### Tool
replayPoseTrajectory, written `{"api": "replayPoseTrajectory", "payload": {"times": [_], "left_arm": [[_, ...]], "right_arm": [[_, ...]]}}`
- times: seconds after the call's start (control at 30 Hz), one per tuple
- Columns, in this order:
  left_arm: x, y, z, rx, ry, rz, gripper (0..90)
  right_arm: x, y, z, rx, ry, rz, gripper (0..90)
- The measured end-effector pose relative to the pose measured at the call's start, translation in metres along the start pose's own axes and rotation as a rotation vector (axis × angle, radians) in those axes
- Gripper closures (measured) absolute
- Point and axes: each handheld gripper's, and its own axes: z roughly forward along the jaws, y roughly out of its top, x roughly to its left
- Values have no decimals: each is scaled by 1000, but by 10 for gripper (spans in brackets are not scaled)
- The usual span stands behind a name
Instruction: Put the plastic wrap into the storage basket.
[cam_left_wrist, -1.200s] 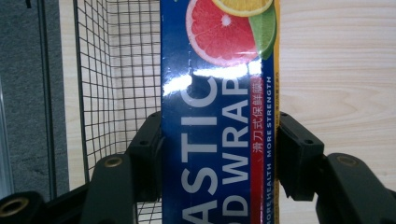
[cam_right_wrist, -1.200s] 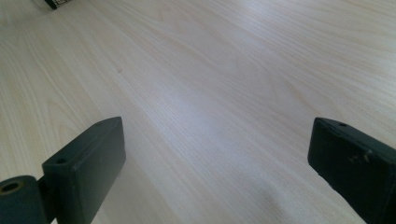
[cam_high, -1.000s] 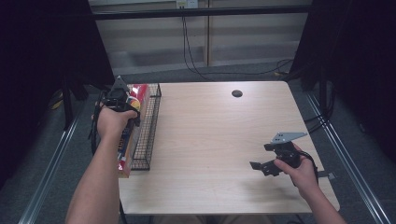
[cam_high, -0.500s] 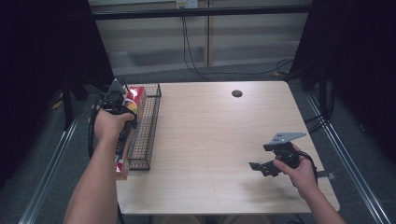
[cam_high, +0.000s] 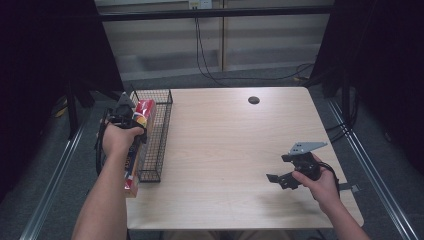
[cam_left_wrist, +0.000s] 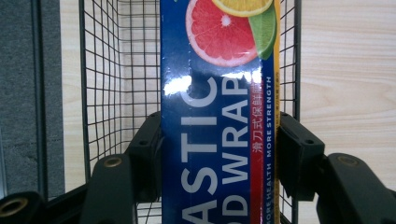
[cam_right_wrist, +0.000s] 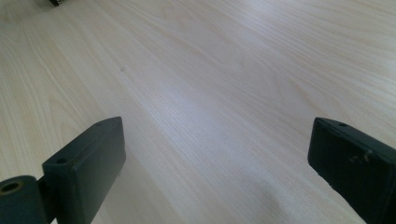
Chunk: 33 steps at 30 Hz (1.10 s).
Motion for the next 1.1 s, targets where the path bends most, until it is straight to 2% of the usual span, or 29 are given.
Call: {"api": "replayPoseTrajectory", "payload": {"times": [0.1,0.13,0.37,0.7,0.73,0.8,1.1], "left_arm": [[1,-1,4,7,5,3,433],[0,-1,4,5,3,-21,433],[1,-1,7,7,4,-14,433],[1,0,9,15,7,-21,431],[1,0,9,16,0,-33,431],[2,1,10,19,7,-22,430],[1,3,15,27,8,-31,429]], "right_arm": [[0,0,0,-1,1,-3,40],[0,0,0,-1,2,-3,40],[0,0,0,-2,-1,-4,40],[-1,0,-1,1,-2,-2,40],[-1,0,-1,0,-3,-3,40],[-1,0,-1,0,-1,-2,40],[-1,0,-1,-1,0,0,40]]}}
